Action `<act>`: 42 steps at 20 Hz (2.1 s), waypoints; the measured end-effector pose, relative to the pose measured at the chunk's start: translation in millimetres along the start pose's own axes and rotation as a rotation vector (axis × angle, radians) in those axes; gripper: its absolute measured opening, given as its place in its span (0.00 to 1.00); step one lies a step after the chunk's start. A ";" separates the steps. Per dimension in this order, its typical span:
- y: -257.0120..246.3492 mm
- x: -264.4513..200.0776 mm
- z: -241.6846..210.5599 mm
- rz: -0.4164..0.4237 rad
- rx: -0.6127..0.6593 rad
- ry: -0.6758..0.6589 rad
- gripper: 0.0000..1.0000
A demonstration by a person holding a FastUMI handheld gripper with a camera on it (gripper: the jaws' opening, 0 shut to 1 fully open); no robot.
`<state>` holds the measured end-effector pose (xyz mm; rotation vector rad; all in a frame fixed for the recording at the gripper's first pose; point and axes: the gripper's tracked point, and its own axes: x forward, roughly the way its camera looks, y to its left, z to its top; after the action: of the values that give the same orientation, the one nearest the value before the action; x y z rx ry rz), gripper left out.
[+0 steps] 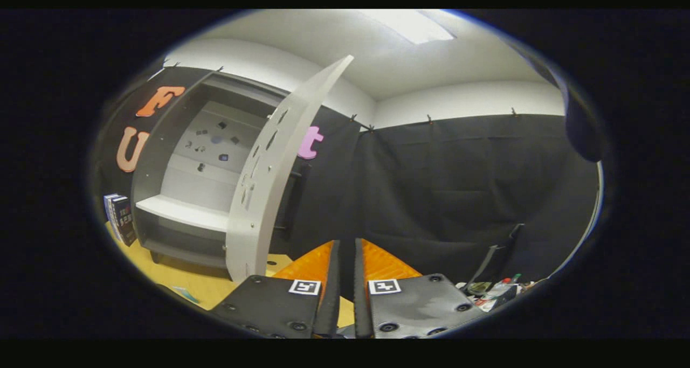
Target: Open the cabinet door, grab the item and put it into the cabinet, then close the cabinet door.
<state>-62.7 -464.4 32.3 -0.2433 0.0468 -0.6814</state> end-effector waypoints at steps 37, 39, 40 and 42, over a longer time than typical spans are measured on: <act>428.7 -102.3 -366.4 0.804 0.036 0.623 0.83; 434.5 -98.6 -367.5 0.796 0.009 0.624 0.54; 431.9 -96.1 -369.3 0.774 -0.018 0.630 0.52; 424.3 -96.8 -358.6 0.749 -0.070 0.625 0.50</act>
<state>80.4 -159.8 -420.2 -0.0579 0.7256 0.0144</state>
